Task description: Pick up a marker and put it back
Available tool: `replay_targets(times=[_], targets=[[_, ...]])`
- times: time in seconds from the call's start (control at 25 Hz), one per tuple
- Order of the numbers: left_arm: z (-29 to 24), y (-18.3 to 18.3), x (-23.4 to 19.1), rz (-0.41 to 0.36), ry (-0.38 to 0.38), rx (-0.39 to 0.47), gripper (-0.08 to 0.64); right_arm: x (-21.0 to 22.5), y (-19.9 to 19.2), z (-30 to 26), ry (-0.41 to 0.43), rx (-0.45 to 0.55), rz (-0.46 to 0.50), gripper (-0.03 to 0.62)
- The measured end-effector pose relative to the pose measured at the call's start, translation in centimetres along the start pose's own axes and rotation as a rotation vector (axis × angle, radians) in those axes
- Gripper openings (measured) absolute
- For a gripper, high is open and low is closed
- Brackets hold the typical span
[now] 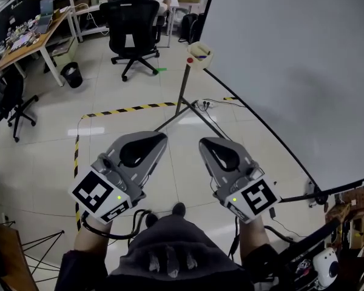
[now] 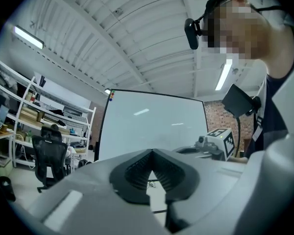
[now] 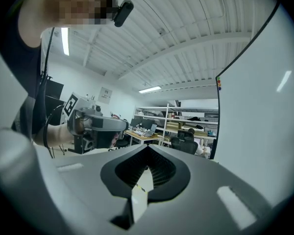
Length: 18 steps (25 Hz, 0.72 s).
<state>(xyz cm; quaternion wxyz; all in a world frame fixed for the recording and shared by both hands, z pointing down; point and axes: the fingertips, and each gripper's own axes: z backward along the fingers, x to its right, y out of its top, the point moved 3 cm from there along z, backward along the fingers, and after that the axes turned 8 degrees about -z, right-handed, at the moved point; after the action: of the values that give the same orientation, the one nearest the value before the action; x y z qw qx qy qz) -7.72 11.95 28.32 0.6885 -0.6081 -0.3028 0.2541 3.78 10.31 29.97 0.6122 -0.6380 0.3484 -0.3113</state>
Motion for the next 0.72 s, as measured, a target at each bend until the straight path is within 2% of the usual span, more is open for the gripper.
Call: replay_targets(times=[0.24,0.4,0.72], targets=[[2.0,-1.1,0.1,0.039,0.005,0.007,0.006,-3.0,0.4,0.8,-0.035,0.020,-0.008,0.002],[1.7,-2.2,1.5,0.017,0.000,-0.038,0.006,-3.3,0.1,2.3,-0.052,0.006,-0.009,0.002],[0.0,-0.9,5.1,-0.010,-0.010,-0.018,0.006,-2.5,0.6,5.4,-0.035,0.016,0.018,0.002]])
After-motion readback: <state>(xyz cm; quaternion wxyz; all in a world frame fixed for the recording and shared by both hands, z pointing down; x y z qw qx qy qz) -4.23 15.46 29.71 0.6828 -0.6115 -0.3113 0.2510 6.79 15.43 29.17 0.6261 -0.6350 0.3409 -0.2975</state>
